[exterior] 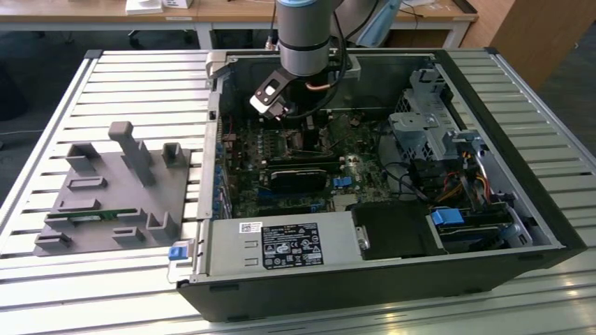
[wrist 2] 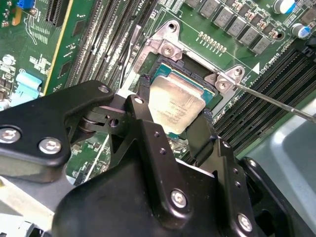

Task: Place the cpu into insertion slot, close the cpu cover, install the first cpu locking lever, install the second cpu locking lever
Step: 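Place the cpu into insertion slot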

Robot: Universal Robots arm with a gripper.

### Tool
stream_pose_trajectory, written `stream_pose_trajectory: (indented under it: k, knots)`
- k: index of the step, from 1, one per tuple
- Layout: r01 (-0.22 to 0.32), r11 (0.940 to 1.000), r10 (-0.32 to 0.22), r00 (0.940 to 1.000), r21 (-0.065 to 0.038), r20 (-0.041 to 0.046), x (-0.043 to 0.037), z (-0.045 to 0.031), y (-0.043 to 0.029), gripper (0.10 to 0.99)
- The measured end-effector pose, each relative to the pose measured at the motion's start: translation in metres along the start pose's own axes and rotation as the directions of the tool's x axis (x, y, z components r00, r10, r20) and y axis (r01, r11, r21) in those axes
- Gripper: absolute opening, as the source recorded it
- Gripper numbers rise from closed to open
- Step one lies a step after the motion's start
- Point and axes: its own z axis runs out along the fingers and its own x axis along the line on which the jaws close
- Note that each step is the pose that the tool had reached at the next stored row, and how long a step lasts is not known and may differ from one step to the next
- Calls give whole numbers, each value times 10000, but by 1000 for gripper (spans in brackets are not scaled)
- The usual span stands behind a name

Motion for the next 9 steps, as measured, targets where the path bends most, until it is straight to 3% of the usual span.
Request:
stream_pose_trajectory:
  k: [9]
  knots:
    - [2,10000,-2,10000,3,16,7,19,-2,541]
